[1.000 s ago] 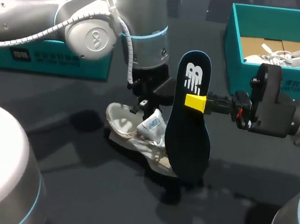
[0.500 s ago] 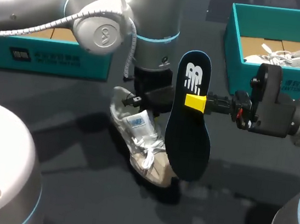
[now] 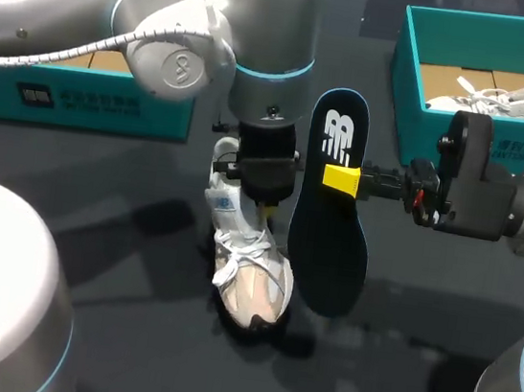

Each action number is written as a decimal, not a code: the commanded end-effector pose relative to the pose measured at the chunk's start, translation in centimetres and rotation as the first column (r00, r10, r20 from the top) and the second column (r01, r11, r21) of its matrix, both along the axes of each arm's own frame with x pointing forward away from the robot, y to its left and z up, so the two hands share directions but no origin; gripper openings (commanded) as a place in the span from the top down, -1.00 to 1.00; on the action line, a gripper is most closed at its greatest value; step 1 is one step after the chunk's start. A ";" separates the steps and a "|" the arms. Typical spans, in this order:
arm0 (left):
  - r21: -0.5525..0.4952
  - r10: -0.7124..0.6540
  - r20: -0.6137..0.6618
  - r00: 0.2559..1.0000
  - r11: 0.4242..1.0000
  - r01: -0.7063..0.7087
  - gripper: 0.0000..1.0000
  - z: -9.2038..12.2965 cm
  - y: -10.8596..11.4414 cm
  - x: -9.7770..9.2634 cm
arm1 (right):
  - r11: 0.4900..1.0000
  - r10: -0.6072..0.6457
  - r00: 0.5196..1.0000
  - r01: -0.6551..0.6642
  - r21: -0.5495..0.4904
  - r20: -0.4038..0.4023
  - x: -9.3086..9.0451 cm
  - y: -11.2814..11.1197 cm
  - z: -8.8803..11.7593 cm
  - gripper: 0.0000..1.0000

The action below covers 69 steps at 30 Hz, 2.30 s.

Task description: Take the shoe out of the shoebox, open the shoe tongue, remove and reinsert the insole, then place the shoe into the shoebox

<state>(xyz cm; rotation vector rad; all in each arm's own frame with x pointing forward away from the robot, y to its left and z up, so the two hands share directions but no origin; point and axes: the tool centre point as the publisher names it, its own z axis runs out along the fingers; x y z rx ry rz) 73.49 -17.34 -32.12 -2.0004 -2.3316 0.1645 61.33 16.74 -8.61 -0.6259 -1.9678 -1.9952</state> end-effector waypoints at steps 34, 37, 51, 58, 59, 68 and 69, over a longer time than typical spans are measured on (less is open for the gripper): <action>-0.030 -0.223 0.026 0.975 0.974 0.223 1.00 -4.1 -3.1 -2.2 | 1.000 -0.003 1.000 0.003 -0.002 -0.001 -0.2 0.0 0.0 1.00; -0.023 -0.233 0.029 0.972 0.972 0.234 1.00 -4.5 -3.6 -2.3 | 1.000 -0.003 1.000 0.003 -0.002 -0.001 -0.2 0.0 0.0 1.00; -0.020 -0.251 0.032 0.967 0.967 0.252 0.29 -6.3 -5.0 -2.1 | 1.000 -0.003 1.000 0.003 -0.002 -0.001 -0.2 0.0 0.0 1.00; -0.055 -0.237 0.055 0.970 0.969 0.240 -0.73 -5.4 -5.1 -1.8 | 1.000 -0.003 1.000 0.003 -0.002 -0.001 -0.2 0.0 0.0 1.00; -0.060 -0.230 0.061 0.971 0.970 0.234 -0.81 -5.2 -5.1 -1.7 | 1.000 -0.003 1.000 0.003 -0.002 -0.001 -0.2 0.0 0.0 1.00; -0.222 -0.125 0.127 0.984 0.963 0.151 -1.00 -1.1 -4.9 0.1 | 1.000 -0.003 1.000 0.003 -0.002 -0.001 -0.2 0.0 0.0 1.00; -0.245 -0.105 0.135 0.985 0.960 0.136 -1.00 -0.5 -4.9 0.3 | 1.000 -0.003 1.000 0.003 -0.002 -0.001 -0.2 0.0 0.0 1.00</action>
